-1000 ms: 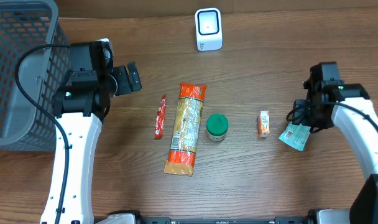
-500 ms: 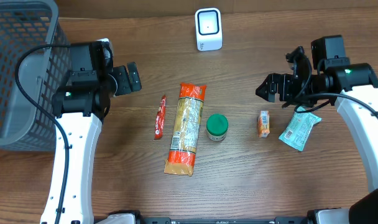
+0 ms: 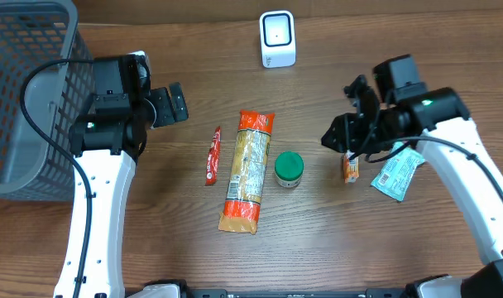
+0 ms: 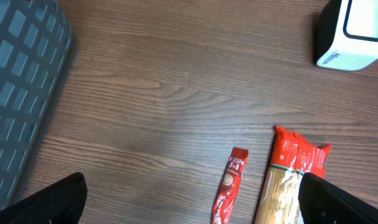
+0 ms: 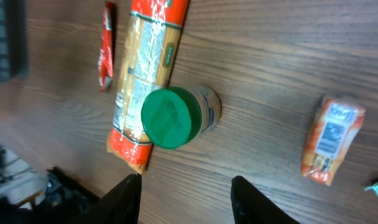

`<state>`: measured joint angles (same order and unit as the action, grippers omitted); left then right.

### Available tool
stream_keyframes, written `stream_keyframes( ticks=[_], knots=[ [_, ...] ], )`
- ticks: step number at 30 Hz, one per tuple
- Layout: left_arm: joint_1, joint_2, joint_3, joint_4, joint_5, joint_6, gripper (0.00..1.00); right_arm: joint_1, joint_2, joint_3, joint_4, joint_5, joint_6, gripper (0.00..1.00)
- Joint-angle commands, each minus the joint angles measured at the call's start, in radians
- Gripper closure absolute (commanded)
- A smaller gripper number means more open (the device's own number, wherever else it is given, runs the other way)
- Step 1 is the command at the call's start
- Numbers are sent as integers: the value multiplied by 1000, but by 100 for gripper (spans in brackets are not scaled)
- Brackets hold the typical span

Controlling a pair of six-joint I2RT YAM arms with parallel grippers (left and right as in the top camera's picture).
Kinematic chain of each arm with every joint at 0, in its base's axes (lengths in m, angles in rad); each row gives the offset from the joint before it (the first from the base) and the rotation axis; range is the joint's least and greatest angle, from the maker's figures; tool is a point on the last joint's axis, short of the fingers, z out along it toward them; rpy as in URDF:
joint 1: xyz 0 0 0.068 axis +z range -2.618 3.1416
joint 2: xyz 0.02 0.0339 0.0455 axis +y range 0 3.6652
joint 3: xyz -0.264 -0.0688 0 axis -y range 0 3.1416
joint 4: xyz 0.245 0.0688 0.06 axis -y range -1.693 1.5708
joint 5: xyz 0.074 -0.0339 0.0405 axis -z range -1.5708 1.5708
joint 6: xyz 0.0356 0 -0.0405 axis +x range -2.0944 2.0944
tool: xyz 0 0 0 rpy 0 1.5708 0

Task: Scan the item barcode
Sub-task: 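Move the right gripper left above the green-lidded jar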

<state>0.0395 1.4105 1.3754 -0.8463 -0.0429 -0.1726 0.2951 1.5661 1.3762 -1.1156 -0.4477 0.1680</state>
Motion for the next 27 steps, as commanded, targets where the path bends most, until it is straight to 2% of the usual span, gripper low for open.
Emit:
stream_keyframes(
  ticks=[1,13,27],
  knots=[
    [0,5,5,1,-13,13,0,71,-6,-18,10,118,85,51],
    [0,5,5,1,-13,13,0,220,-4,-31,14,223,177,51],
    [0,5,5,1,-13,13,0,231,-4,-31,39,238,177,50]
  ],
)
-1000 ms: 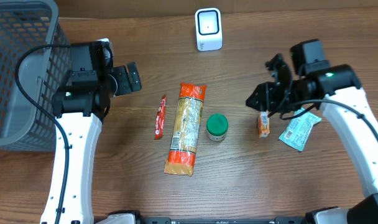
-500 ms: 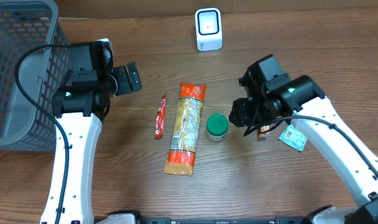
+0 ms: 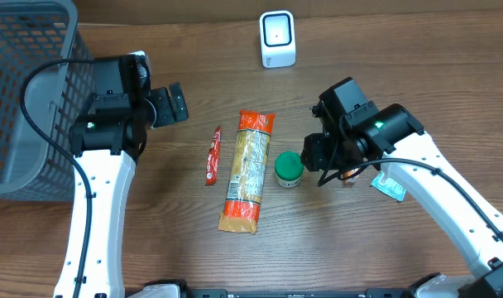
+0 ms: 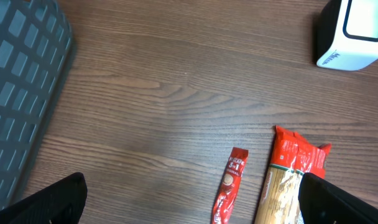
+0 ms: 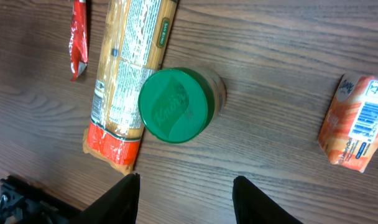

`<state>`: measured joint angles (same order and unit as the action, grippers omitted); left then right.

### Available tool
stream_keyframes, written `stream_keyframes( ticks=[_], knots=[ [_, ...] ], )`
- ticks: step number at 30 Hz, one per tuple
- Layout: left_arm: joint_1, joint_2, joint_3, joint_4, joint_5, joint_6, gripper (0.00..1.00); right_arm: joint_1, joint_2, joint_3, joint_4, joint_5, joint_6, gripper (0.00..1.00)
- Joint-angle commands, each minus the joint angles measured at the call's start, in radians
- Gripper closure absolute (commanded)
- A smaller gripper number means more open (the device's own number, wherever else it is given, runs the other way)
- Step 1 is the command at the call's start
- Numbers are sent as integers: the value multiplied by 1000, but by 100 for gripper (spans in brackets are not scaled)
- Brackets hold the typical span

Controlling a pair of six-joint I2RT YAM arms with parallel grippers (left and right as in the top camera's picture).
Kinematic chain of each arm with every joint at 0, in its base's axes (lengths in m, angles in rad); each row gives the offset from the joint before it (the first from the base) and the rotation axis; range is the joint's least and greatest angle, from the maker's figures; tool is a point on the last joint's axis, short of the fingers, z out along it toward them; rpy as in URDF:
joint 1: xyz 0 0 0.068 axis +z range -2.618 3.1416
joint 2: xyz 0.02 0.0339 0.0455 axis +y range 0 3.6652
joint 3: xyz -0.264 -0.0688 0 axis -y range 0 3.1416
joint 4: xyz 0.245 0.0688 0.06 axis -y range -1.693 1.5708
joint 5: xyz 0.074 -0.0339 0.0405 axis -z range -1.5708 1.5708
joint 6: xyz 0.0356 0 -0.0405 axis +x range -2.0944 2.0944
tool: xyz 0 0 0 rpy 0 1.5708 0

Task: Scan the item barcode
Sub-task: 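Move the right gripper left above the green-lidded jar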

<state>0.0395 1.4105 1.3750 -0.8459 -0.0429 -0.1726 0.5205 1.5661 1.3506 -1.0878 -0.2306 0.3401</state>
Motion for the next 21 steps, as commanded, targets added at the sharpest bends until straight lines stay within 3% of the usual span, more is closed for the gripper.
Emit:
stream_keyframes(
  ticks=[1,21],
  knots=[
    [0,5,6,1,-13,13,0,6,-4,-5,13,22,5,50],
    [0,5,6,1,-13,13,0,6,-3,-5,87,74,4,42]
  ],
)
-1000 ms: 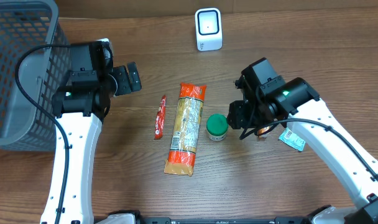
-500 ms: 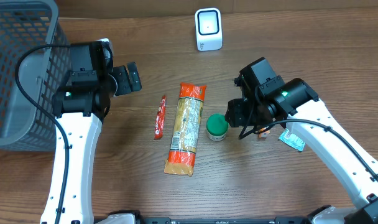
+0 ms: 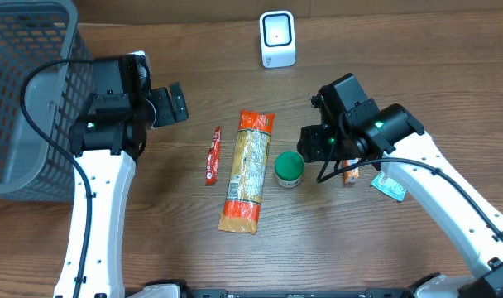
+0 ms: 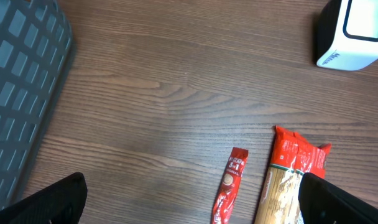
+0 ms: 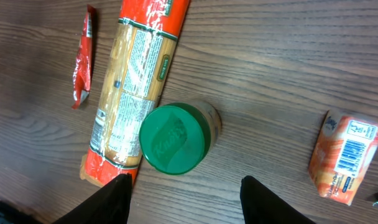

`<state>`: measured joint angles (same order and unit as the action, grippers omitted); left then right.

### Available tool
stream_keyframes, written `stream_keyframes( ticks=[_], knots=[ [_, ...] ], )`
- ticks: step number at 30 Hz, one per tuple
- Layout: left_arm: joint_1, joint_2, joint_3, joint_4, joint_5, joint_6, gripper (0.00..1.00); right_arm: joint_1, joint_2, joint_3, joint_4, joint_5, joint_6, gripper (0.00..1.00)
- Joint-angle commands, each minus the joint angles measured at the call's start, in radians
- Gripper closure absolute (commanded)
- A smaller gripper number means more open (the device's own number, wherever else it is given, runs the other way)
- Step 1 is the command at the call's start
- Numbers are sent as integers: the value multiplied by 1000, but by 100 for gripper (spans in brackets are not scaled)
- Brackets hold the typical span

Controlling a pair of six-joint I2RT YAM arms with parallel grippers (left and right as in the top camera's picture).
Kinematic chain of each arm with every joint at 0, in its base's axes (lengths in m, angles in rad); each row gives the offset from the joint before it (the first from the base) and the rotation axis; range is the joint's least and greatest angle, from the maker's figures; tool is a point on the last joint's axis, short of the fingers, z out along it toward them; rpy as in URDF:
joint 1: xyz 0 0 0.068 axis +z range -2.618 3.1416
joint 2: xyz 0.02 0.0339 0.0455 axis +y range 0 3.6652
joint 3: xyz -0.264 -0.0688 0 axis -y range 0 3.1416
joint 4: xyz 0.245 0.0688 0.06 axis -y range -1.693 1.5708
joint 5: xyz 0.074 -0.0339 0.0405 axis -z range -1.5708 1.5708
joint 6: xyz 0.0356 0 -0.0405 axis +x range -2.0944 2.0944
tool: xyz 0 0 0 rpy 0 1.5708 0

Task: Scan the item barcode
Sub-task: 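Move the right gripper left above the green-lidded jar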

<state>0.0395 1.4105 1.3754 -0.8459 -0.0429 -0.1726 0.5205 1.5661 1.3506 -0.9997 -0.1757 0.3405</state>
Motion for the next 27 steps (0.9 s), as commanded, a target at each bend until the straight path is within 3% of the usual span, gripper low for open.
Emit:
stream_keyframes(
  ticks=[1,27],
  knots=[
    [0,5,5,1,-13,13,0,6,-3,-5,-2,19,4,42],
    [0,5,5,1,-13,13,0,6,-3,-5,1,19,4,41]
  ],
)
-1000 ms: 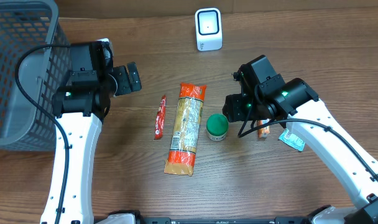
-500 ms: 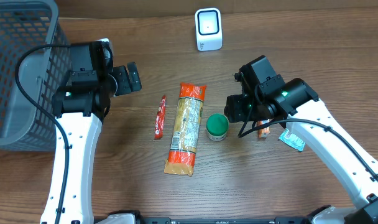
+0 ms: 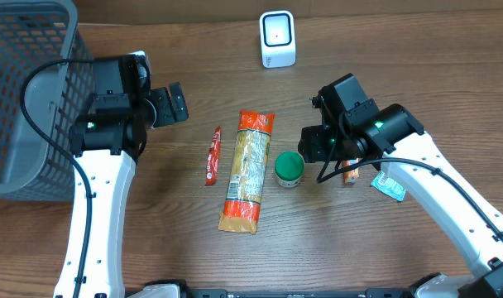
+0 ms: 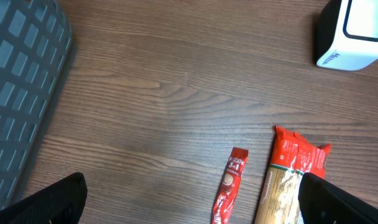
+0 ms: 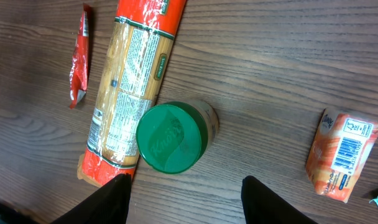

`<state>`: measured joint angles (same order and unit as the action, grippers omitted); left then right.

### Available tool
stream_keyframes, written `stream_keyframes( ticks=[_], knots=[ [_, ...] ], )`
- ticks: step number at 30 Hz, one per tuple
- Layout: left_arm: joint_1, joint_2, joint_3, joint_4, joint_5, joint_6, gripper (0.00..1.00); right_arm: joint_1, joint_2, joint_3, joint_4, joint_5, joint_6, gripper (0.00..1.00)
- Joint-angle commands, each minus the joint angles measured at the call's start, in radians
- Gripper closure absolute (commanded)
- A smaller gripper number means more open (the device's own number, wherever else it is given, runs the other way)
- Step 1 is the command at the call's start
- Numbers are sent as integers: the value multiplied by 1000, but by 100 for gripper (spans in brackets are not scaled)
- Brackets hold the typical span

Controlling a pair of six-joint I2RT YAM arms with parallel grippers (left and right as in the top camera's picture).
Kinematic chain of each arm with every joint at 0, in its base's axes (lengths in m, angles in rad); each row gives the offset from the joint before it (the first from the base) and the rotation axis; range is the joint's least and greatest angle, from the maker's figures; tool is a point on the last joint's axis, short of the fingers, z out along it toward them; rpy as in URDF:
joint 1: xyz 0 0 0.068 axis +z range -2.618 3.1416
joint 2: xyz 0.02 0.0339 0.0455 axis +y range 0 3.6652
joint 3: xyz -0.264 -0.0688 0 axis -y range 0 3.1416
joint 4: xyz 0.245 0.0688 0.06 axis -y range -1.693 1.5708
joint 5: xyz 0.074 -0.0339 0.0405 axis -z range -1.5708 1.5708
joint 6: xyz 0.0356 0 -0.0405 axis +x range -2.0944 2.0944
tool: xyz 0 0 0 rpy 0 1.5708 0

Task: Scan the item barcode
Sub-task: 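Move the right gripper left above the green-lidded jar, then lower the right gripper and close it around the green-lidded jar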

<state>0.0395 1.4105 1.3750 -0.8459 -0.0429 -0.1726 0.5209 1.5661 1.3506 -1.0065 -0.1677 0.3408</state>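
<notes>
A jar with a green lid [image 5: 171, 137] stands beside a long orange pasta pack [image 5: 130, 81]. My right gripper [image 5: 186, 202] hangs open above the table just in front of the jar, touching nothing; overhead it [image 3: 316, 147] sits right of the jar [image 3: 289, 168]. A small orange box [image 5: 341, 155] shows a barcode on its top. The white scanner [image 3: 277, 39] stands at the table's far edge. My left gripper [image 4: 192, 205] is open, high over the table, near the red sachet [image 4: 229, 186].
A grey mesh basket [image 3: 24, 74] fills the far left corner. A teal and white packet [image 3: 392, 184] lies right of the orange box, partly under the right arm. The red sachet [image 3: 212, 155] lies left of the pasta pack [image 3: 249, 170].
Almost nothing. The right wrist view has shifted a touch, so the jar sits slightly further left in it. The left arm and all items are where they were.
My right gripper was first open over the orange box and teal packet at the right. Then it stood further left, close to the green-lidded jar, and it has stayed there, open. The left arm has not moved, and no item has shifted.
</notes>
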Motion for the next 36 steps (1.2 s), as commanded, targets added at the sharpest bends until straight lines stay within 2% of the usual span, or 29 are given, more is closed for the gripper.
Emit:
stream_keyframes(
  ticks=[1,16,23,32,36],
  knots=[
    [0,5,6,1,-13,13,0,5,-3,-5,8,12,4,41],
    [0,5,6,1,-13,13,0,5,-3,-5,26,61,4,40],
    [0,5,6,1,-13,13,0,6,15,-5,78,63,44,36],
    [0,5,6,1,-13,13,0,51,101,-5,97,72,56,25],
    [0,5,6,1,-13,13,0,97,146,-5,113,147,86,18]
  ],
)
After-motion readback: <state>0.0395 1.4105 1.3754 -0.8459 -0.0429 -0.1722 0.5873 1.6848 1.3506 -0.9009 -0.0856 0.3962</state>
